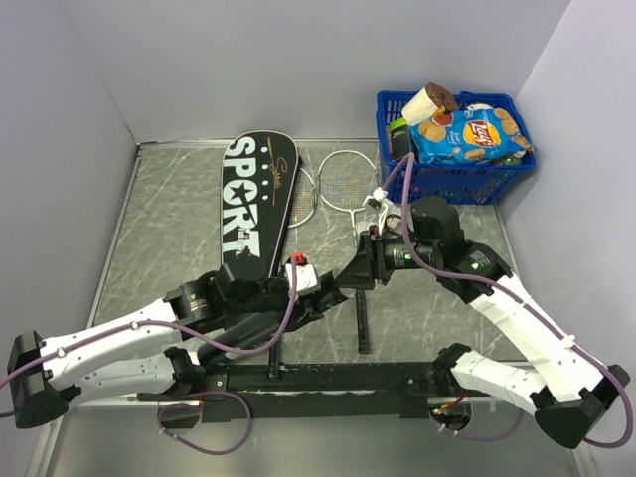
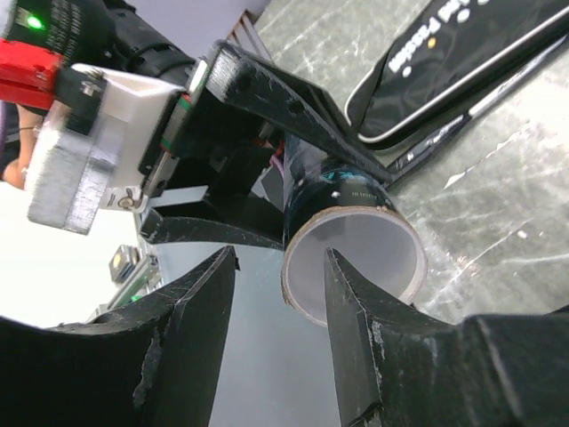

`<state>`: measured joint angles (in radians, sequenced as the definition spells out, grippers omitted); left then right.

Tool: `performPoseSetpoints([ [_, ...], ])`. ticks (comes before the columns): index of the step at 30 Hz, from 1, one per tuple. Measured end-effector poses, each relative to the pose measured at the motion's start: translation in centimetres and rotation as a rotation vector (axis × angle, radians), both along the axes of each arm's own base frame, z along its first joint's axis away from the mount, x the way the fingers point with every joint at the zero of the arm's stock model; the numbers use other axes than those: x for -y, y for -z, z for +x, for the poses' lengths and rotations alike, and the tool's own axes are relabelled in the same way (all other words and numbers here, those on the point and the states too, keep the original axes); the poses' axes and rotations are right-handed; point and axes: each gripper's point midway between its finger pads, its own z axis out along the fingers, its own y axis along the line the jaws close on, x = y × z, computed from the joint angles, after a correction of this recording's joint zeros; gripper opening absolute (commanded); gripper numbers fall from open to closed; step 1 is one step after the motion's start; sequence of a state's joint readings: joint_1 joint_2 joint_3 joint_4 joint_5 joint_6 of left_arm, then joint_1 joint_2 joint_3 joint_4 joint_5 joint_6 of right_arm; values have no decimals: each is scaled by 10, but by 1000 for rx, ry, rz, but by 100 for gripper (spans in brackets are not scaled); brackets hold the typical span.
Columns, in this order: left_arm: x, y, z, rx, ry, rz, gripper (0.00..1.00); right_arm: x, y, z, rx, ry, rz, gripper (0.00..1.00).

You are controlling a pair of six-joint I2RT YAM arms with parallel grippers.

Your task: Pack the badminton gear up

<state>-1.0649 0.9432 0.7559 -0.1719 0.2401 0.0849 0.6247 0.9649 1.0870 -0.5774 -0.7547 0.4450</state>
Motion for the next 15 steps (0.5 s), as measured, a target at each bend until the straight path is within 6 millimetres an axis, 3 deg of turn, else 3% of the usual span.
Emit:
performPoseSetpoints([
  [6,-1,-1,0,7,-5,-9,45,-3,6,-5,-22,-16,-8,46],
  [10,-2,-1,1,10,-12,-9,45,-6,5,-7,-25,-26,-1,34],
  [15,-2,-1,3,13,-22,-7,46,-9,5,-8,-28,-27,-1,29],
])
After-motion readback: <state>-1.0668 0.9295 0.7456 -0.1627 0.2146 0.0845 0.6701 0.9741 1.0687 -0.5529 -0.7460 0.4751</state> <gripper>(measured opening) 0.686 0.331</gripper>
